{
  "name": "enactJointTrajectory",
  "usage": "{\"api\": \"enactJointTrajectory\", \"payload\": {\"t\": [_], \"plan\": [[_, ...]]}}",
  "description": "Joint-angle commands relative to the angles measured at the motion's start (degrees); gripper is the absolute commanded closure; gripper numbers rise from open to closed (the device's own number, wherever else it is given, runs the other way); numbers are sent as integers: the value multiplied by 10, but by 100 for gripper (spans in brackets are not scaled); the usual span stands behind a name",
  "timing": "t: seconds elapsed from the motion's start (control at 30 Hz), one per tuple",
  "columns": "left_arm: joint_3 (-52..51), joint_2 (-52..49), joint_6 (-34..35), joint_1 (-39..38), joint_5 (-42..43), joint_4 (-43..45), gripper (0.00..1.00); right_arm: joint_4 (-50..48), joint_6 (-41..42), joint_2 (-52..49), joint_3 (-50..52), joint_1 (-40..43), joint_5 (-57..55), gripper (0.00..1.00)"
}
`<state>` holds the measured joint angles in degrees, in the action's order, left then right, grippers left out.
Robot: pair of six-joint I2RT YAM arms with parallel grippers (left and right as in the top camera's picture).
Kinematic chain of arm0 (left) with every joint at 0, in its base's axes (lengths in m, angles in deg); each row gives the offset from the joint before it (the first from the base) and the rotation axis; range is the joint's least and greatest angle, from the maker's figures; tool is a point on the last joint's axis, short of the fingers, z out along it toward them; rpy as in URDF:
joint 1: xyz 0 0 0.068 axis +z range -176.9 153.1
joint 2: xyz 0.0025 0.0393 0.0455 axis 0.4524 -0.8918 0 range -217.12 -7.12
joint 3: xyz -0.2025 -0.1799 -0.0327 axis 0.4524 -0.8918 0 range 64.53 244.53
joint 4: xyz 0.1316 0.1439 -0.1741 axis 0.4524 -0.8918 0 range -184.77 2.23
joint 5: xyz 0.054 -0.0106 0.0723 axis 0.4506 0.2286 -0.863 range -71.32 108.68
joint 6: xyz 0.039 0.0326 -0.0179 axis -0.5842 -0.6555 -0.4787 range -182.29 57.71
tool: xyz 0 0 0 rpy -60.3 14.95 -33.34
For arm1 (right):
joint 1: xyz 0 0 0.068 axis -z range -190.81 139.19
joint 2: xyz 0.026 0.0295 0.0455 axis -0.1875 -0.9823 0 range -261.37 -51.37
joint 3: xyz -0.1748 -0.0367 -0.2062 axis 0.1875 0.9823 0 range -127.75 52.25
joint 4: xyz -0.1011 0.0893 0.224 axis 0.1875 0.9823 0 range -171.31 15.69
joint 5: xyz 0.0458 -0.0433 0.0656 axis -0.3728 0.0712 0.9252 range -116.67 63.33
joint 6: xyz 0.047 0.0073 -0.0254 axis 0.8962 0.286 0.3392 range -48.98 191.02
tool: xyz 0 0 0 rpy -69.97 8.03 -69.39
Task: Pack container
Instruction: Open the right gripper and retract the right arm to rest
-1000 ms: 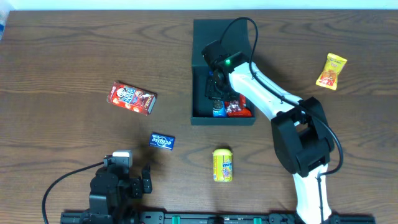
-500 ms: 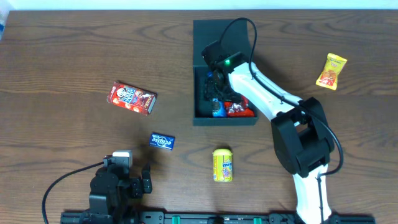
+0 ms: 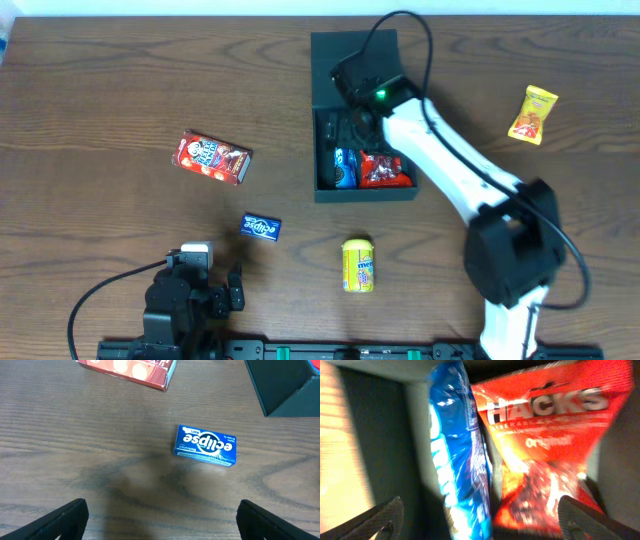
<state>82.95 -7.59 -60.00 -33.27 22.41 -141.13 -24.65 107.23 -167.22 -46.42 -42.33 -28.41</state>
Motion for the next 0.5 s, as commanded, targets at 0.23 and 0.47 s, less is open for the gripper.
{"api": "enactJointTrajectory", "payload": {"t": [0.23, 0.47], "plan": [[-18, 3, -10, 4, 2, -18, 4, 65, -8, 189, -10, -31, -150, 1], [-18, 3, -10, 4, 2, -18, 5, 85, -38, 292, 36, -38, -217, 1]]}}
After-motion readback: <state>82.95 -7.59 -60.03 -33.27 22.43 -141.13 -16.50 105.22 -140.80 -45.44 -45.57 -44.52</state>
